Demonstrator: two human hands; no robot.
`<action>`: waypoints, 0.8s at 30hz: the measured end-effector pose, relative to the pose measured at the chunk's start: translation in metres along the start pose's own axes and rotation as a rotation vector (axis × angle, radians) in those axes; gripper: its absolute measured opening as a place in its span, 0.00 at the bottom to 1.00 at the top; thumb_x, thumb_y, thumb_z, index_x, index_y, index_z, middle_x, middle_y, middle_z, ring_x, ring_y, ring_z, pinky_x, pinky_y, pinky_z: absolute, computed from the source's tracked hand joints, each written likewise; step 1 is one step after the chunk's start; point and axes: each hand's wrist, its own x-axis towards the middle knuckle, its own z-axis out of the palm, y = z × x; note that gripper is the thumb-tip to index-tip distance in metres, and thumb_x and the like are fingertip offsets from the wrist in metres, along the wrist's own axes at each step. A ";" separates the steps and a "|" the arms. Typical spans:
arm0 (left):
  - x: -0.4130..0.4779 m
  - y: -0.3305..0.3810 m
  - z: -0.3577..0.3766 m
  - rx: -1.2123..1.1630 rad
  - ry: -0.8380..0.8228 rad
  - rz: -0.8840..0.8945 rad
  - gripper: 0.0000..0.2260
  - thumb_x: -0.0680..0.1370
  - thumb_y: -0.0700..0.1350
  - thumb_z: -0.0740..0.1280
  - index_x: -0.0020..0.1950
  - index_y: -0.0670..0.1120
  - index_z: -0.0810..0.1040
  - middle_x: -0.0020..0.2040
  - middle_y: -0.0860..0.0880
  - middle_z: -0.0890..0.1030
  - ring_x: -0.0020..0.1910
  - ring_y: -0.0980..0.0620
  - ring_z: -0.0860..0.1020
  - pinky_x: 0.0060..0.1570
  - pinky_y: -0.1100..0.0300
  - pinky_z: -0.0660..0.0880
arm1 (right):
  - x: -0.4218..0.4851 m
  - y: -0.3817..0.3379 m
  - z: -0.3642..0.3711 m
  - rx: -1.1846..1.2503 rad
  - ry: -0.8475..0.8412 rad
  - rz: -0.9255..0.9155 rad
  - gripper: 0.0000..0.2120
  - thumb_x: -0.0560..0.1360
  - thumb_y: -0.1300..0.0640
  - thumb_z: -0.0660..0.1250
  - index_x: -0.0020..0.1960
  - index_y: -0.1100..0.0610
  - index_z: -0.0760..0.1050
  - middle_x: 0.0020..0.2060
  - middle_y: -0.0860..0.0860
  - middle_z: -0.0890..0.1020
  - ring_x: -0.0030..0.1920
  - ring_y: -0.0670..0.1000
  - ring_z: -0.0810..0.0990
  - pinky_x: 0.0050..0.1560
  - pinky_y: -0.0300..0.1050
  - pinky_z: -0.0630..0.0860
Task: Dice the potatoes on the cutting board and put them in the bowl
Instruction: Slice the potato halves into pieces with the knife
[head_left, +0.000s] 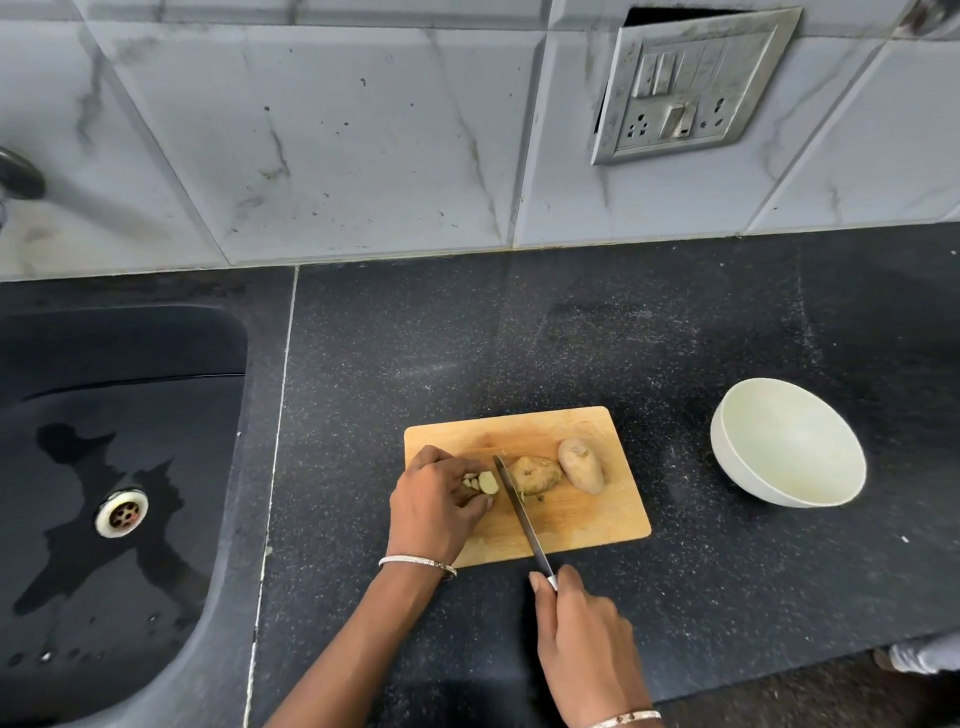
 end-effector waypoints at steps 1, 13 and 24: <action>0.000 -0.001 0.000 -0.001 -0.005 0.003 0.16 0.66 0.51 0.78 0.52 0.59 0.82 0.46 0.58 0.74 0.40 0.59 0.77 0.46 0.57 0.79 | 0.000 -0.001 0.000 0.006 -0.004 -0.005 0.14 0.81 0.40 0.44 0.48 0.48 0.61 0.38 0.46 0.75 0.47 0.53 0.81 0.35 0.45 0.68; 0.000 0.000 -0.001 -0.048 0.041 -0.013 0.11 0.67 0.46 0.79 0.48 0.53 0.85 0.41 0.60 0.77 0.35 0.65 0.75 0.41 0.69 0.74 | 0.000 -0.009 -0.004 -0.037 -0.037 -0.036 0.14 0.82 0.40 0.44 0.50 0.48 0.61 0.43 0.48 0.80 0.48 0.54 0.82 0.36 0.44 0.68; 0.008 -0.004 0.000 -0.080 0.011 -0.038 0.10 0.65 0.45 0.80 0.43 0.53 0.85 0.42 0.56 0.80 0.37 0.61 0.78 0.44 0.58 0.78 | -0.001 -0.021 0.001 -0.094 -0.022 -0.009 0.17 0.82 0.41 0.43 0.55 0.51 0.65 0.46 0.49 0.80 0.50 0.55 0.81 0.39 0.45 0.72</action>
